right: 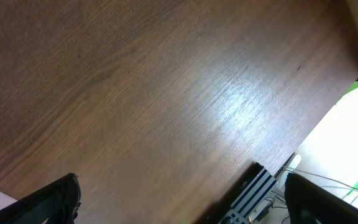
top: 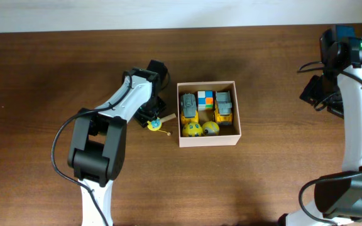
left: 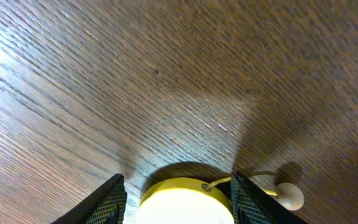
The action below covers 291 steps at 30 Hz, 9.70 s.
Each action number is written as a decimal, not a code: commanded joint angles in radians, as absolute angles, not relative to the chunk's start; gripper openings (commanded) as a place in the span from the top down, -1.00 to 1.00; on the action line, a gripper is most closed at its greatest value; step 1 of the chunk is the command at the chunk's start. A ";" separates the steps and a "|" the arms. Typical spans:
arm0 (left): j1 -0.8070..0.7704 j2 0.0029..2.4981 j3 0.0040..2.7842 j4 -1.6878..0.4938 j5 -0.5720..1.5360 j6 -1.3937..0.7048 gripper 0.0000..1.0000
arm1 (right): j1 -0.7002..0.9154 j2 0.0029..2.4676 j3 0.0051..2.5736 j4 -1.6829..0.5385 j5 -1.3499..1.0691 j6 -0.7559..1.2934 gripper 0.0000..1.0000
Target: Pack container
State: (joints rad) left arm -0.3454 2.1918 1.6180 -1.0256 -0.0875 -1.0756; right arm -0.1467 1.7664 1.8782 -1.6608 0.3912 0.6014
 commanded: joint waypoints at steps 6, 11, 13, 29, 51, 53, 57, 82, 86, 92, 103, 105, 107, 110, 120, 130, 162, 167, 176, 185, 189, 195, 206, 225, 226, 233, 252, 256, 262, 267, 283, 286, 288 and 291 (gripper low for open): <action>-0.335 2.212 1.543 -1.034 -0.236 -1.045 -0.18 | -0.151 1.763 1.880 -1.660 0.396 0.611 -0.98; -0.306 2.212 1.539 -1.042 -0.241 -1.042 -0.18 | -0.151 1.763 1.880 -1.660 0.396 0.611 -0.98; -0.287 2.212 1.539 -1.050 -0.241 -1.042 -0.18 | -0.151 1.763 1.880 -1.660 0.396 0.611 -0.98; -0.145 2.212 1.539 -1.081 -0.253 -0.919 -0.18 | -0.151 1.763 1.880 -1.660 0.396 0.611 -0.98; -0.224 2.083 1.668 -1.003 -0.355 -0.312 -0.64 | -0.151 1.763 1.880 -1.660 0.396 0.611 -0.98; -0.252 2.062 1.670 -1.000 -0.355 -0.264 -0.65 | -0.151 1.763 1.880 -1.660 0.396 0.611 -0.98; -0.310 2.053 1.670 -0.992 -0.299 -0.147 -0.65 | -0.151 1.763 1.880 -1.660 0.396 0.611 -0.98; -0.360 2.053 1.669 -1.014 -0.094 -1.416 -0.22 | -0.151 1.763 1.880 -1.660 0.396 0.611 -0.98; -0.358 2.053 1.669 -1.015 -0.110 -1.563 -0.33 | -0.151 1.763 1.880 -1.660 0.396 0.611 -0.98; -0.357 2.053 1.667 -1.038 -0.138 -1.744 -0.39 | -0.151 1.763 1.880 -1.660 0.396 0.611 -0.98; -0.340 2.054 1.569 -1.023 -0.184 -1.950 -0.99 | -0.151 1.763 1.880 -1.660 0.396 0.611 -0.98; -0.331 2.055 1.567 -1.021 -0.184 -1.950 -0.99 | -0.151 1.763 1.880 -1.660 0.396 0.611 -0.98; -0.321 2.055 1.561 -1.010 -0.183 -1.949 -0.99 | -0.151 1.763 1.880 -1.660 0.396 0.611 -0.98; -0.305 2.055 1.550 -0.998 -0.182 -1.949 -0.99 | -0.151 1.763 1.880 -1.660 0.396 0.611 -0.98; -0.296 2.114 1.536 -0.970 -0.179 -1.948 -0.88 | -0.151 1.763 1.880 -1.660 0.396 0.611 -0.98; -0.298 2.176 1.536 -0.926 -0.185 -1.937 -0.82 | -0.151 1.763 1.880 -1.660 0.396 0.611 -0.98; -0.298 2.209 1.536 -1.142 -0.074 -1.800 0.13 | -0.151 1.763 1.880 -1.660 0.396 0.611 -0.98; -0.298 2.209 1.536 -1.148 -0.095 -1.800 0.72 | -0.151 1.763 1.880 -1.660 0.396 0.611 -0.98; -0.298 2.209 1.536 -1.160 -0.113 -1.728 0.67 | -0.151 1.763 1.880 -1.660 0.396 0.611 -0.98; -0.298 2.209 1.536 -1.064 -0.127 -1.419 0.66 | -0.151 1.763 1.880 -1.660 0.396 0.611 -0.98; -0.298 2.209 1.536 -1.003 -0.132 -1.195 0.66 | -0.151 1.763 1.880 -1.660 0.396 0.611 -0.97; -0.299 2.209 1.536 -0.912 -0.131 -0.795 0.64 | -0.151 1.763 1.880 -1.660 0.396 0.611 -0.98; -0.298 2.209 1.536 -0.909 -0.097 -0.255 0.67 | -0.151 1.763 1.880 -1.660 0.396 0.611 -0.98; -0.298 2.208 1.646 -0.964 -0.094 -0.125 0.75 | -0.151 1.763 1.880 -1.660 0.396 0.611 -0.98; -0.298 2.208 1.661 -0.975 -0.093 -0.119 0.76 | -0.151 1.763 1.880 -1.660 0.396 0.611 -0.98; -0.298 2.208 1.781 -1.064 -0.094 -0.110 0.79 | -0.151 1.763 1.880 -1.660 0.396 0.611 -0.98; -0.305 2.206 2.141 -1.294 -0.093 -0.088 0.80 | -0.151 1.763 1.880 -1.660 0.396 0.611 -0.98; -0.324 2.204 2.215 -1.338 -0.093 -0.054 0.80 | -0.151 1.763 1.880 -1.660 0.396 0.611 -0.98; -0.384 2.204 2.309 -1.399 -0.093 -0.008 0.79 | -0.151 1.763 1.880 -1.660 0.396 0.611 -0.98; -0.442 2.204 2.365 -1.435 -0.093 0.017 0.80 | -0.151 1.763 1.880 -1.660 0.396 0.611 -0.98; -0.672 2.204 2.376 -1.475 -0.083 0.044 0.77 | -0.151 1.763 1.880 -1.660 0.396 0.611 -0.98; -0.702 2.204 2.376 -1.487 -0.083 0.063 0.75 | -0.151 1.763 1.880 -1.660 0.396 0.611 -0.98; -0.719 2.204 2.376 -1.494 -0.082 0.062 0.70 | -0.151 1.763 1.880 -1.660 0.396 0.611 -0.98; -0.736 2.204 2.376 -1.502 -0.081 0.062 0.69 | -0.151 1.763 1.880 -1.660 0.396 0.611 -0.98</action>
State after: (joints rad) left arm -0.7273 2.2013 2.3554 -1.4982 -0.0921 0.0414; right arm -0.1467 1.7668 1.8778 -1.6608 0.3912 0.6018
